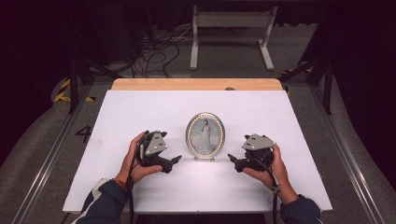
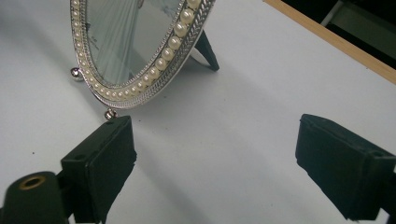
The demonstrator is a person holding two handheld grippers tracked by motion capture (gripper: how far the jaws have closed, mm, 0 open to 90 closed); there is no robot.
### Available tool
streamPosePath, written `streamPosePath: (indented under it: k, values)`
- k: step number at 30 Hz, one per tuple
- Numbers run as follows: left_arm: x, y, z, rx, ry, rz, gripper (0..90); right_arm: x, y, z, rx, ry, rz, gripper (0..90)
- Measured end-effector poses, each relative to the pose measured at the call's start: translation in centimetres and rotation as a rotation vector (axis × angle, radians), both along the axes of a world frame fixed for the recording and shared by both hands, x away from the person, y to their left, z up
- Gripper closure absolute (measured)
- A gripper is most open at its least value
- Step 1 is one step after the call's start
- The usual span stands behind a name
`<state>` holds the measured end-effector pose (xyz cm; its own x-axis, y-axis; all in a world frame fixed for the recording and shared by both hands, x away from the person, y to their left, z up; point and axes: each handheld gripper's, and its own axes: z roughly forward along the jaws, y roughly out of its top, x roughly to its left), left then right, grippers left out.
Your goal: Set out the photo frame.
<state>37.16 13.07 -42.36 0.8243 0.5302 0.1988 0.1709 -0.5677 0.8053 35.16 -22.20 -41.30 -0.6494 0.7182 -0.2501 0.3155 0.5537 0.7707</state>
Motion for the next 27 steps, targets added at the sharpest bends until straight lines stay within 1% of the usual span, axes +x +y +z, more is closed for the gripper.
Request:
streamPosePath:
  k: [5, 11, 12, 14, 18, 21, 22, 26, 27]
  values:
    - [-0.5, 1.1, -0.2, 0.017, -0.018, 0.014, 6.1, -0.3, -0.6, -0.1, -0.005, -0.006, -0.005, 11.8]
    - [-0.9, 2.8, -0.7, 0.029, -0.012, 0.036, 6.2, -0.5, -1.5, 0.0, 0.007, -0.015, -0.028, 11.8]
    - [-1.0, 3.1, -0.8, 0.023, -0.01, 0.044, 6.2, -0.5, -1.6, 0.0, 0.008, -0.016, -0.029, 11.8]
    - [-1.1, 3.5, -0.9, 0.025, -0.008, 0.048, 6.2, -0.6, -1.8, 0.1, 0.01, -0.019, -0.036, 11.8]
    - [-1.5, 4.1, -0.9, 0.031, -0.007, 0.055, 6.4, -0.8, -2.2, 0.0, 0.01, -0.019, -0.041, 11.8]
    - [-1.7, 4.4, -1.0, 0.047, -0.018, 0.053, 7.1, -0.9, -2.6, -0.1, -0.002, -0.02, -0.042, 12.7]
    - [-1.8, 4.5, -1.1, 0.044, -0.015, 0.056, 7.1, -0.9, -2.7, -0.1, -0.001, -0.019, -0.045, 12.7]
    - [-2.0, 4.9, -1.3, 0.059, -0.013, 0.058, 7.1, -1.1, -3.2, -0.2, -0.001, -0.015, -0.051, 12.4]
    - [-2.1, 4.9, -1.4, 0.054, -0.011, 0.062, 7.1, -1.2, -3.4, -0.2, -0.003, -0.015, -0.054, 12.3]
